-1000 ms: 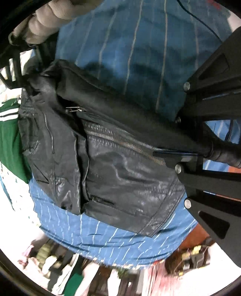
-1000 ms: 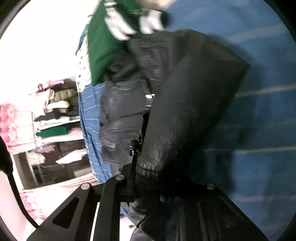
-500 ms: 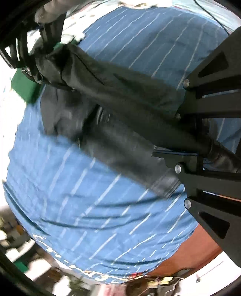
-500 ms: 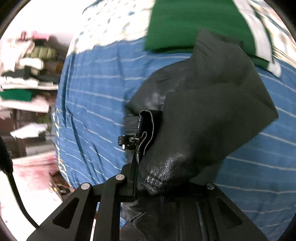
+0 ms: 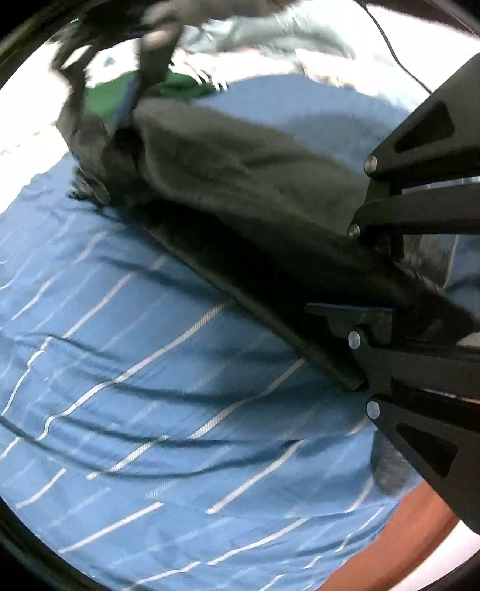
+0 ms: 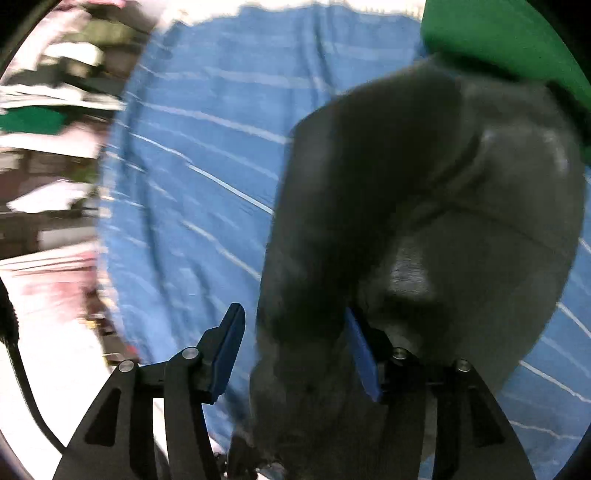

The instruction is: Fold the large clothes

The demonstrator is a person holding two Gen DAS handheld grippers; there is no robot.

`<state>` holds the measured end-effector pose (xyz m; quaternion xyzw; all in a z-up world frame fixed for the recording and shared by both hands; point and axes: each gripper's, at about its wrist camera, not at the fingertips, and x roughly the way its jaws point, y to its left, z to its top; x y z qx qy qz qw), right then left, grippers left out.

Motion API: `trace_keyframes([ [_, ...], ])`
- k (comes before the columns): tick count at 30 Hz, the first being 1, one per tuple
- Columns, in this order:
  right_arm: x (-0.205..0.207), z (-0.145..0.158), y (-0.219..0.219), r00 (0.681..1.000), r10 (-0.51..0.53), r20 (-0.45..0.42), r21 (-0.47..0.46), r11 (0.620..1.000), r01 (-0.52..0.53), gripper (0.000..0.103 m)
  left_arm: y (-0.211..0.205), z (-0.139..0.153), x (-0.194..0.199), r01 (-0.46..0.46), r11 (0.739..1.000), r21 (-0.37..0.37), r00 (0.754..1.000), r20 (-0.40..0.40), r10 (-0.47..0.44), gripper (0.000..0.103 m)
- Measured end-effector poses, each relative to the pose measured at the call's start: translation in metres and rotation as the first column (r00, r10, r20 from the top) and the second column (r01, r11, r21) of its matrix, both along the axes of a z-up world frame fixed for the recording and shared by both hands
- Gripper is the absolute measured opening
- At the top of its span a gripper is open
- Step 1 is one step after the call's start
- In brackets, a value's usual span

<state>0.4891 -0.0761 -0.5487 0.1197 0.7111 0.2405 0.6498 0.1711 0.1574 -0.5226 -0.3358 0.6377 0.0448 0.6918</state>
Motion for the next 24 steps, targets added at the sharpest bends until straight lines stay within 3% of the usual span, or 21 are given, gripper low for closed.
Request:
trace_keyframes([
  [1, 0.002, 0.010, -0.015, 0.999, -0.021, 0.032, -0.009, 1.000, 0.021, 0.058, 0.001, 0.007, -0.002, -0.012, 1.000, 0.018, 1.000, 0.007, 0.012, 0.032],
  [2, 0.006, 0.018, -0.035, 0.997, -0.049, 0.065, -0.021, 0.999, 0.050, 0.059, 0.001, 0.013, -0.004, -0.019, 0.999, 0.048, 1.000, 0.011, 0.018, 0.068],
  [3, 0.011, 0.019, -0.054, 0.994, -0.075, 0.081, -0.042, 0.996, 0.079, 0.060, 0.002, 0.019, -0.005, -0.025, 0.997, 0.078, 0.999, 0.023, 0.024, 0.089],
  [4, 0.014, 0.014, -0.072, 0.992, -0.098, 0.083, -0.057, 0.993, 0.103, 0.063, 0.003, 0.022, -0.004, -0.033, 0.995, 0.094, 0.999, 0.040, 0.030, 0.103],
  [7, 0.031, -0.028, -0.128, 0.984, -0.177, 0.037, -0.083, 0.980, 0.179, 0.070, 0.002, 0.014, 0.000, -0.039, 0.987, 0.158, 0.999, 0.019, 0.037, 0.103],
  [10, 0.044, -0.084, -0.159, 0.981, -0.190, -0.021, -0.020, 0.982, 0.190, 0.073, -0.004, -0.008, 0.005, -0.070, 0.968, 0.239, 0.997, -0.017, 0.076, 0.103],
  [13, 0.054, -0.129, -0.175, 0.972, -0.209, -0.108, 0.133, 0.966, 0.222, 0.074, -0.009, -0.034, 0.011, -0.058, 0.944, 0.325, 0.994, -0.071, 0.085, 0.103],
  [14, 0.058, -0.140, -0.176, 0.967, -0.221, -0.128, 0.195, 0.950, 0.243, 0.079, -0.009, -0.044, 0.012, -0.050, 0.942, 0.331, 0.993, -0.086, 0.083, 0.103],
  [18, 0.068, -0.152, -0.166, 0.952, -0.268, -0.147, 0.360, 0.882, 0.304, 0.080, -0.013, -0.059, 0.013, -0.034, 0.934, 0.356, 0.994, -0.084, 0.069, 0.103],
  [19, 0.069, -0.152, -0.160, 0.953, -0.270, -0.139, 0.366, 0.880, 0.303, 0.076, -0.015, -0.059, 0.013, -0.013, 0.927, 0.375, 0.995, -0.082, 0.048, 0.103],
  [20, 0.069, -0.153, -0.153, 0.953, -0.272, -0.132, 0.349, 0.887, 0.301, 0.055, -0.019, -0.061, 0.017, -0.004, 0.924, 0.383, 0.996, -0.083, 0.039, 0.103],
  [21, 0.066, -0.154, -0.151, 0.949, -0.284, -0.139, 0.355, 0.880, 0.315, 0.043, -0.021, -0.062, 0.019, 0.010, 0.921, 0.390, 0.996, -0.083, 0.025, 0.103],
  [23, 0.055, -0.150, -0.158, 0.925, -0.347, -0.156, 0.363, 0.850, 0.381, 0.024, -0.022, -0.061, 0.024, 0.031, 0.918, 0.396, 0.996, -0.089, 0.004, 0.103],
  [24, 0.048, -0.147, -0.164, 0.910, -0.379, -0.167, 0.374, 0.829, 0.415, 0.019, -0.020, -0.059, 0.027, 0.040, 0.915, 0.401, 0.996, -0.093, -0.003, 0.103],
])
